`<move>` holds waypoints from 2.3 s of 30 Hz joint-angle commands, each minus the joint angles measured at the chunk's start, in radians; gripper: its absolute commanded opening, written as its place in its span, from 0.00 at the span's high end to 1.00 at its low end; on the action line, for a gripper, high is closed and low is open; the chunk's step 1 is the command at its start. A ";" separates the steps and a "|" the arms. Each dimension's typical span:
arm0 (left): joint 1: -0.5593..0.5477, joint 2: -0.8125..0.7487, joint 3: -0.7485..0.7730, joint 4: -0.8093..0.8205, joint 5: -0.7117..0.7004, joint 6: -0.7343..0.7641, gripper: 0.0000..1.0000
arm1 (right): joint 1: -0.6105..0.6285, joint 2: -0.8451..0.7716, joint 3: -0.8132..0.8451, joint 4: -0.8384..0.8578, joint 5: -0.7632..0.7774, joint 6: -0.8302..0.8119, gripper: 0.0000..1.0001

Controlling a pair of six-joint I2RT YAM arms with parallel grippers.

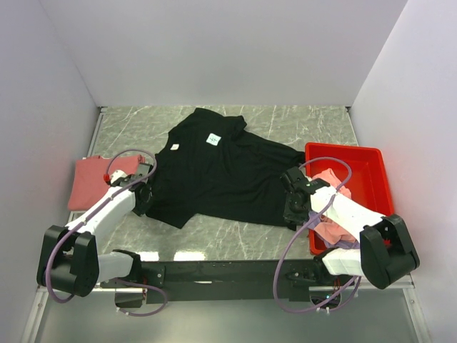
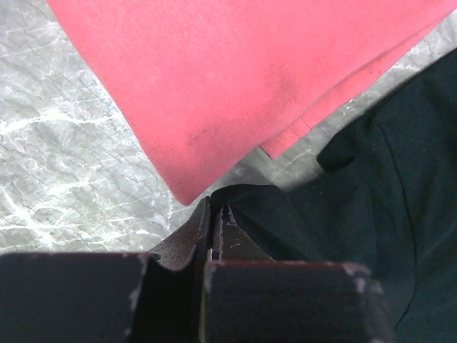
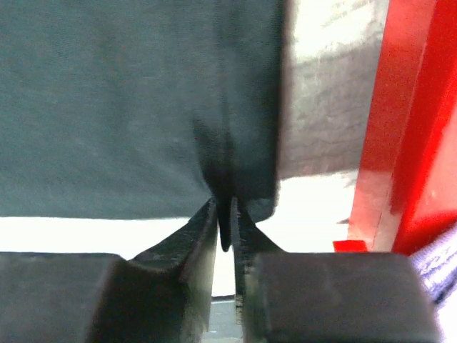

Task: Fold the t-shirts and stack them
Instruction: Flatten the tshirt out

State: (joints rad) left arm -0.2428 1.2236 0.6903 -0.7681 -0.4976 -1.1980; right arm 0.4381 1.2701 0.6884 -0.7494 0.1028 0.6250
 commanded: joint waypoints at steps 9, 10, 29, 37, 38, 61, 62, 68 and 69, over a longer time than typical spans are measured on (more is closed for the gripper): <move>0.011 -0.019 0.023 -0.007 -0.041 0.002 0.99 | -0.010 0.005 -0.036 0.013 -0.034 -0.016 0.78; 0.011 -0.018 0.022 -0.002 -0.039 0.002 0.99 | -0.010 0.006 -0.038 0.022 -0.034 -0.018 0.79; 0.011 -0.160 0.086 0.082 0.108 0.104 0.99 | -0.021 -0.286 0.109 0.096 -0.025 -0.038 1.00; 0.011 -0.291 0.316 0.181 0.160 0.163 0.99 | -0.120 -0.387 0.388 0.139 0.011 -0.033 1.00; 0.011 -0.295 0.351 0.188 0.160 0.176 0.99 | -0.128 -0.388 0.423 0.140 0.023 -0.037 1.00; 0.011 -0.207 1.482 0.299 0.128 0.538 0.99 | -0.182 -0.383 1.361 0.018 -0.044 -0.231 1.00; 0.011 -0.213 1.515 0.306 0.131 0.540 0.99 | -0.183 -0.399 1.379 0.013 -0.054 -0.225 1.00; 0.011 -0.230 1.589 0.322 0.149 0.583 0.99 | -0.183 -0.457 1.360 0.002 -0.080 -0.215 1.00; 0.011 -0.234 1.577 0.331 0.151 0.590 0.99 | -0.182 -0.465 1.344 0.008 -0.083 -0.217 1.00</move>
State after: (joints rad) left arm -0.2352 0.9981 2.2627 -0.5011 -0.3382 -0.6689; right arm 0.2611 0.8051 2.0613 -0.7338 0.0250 0.4191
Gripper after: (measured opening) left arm 0.023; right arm 0.011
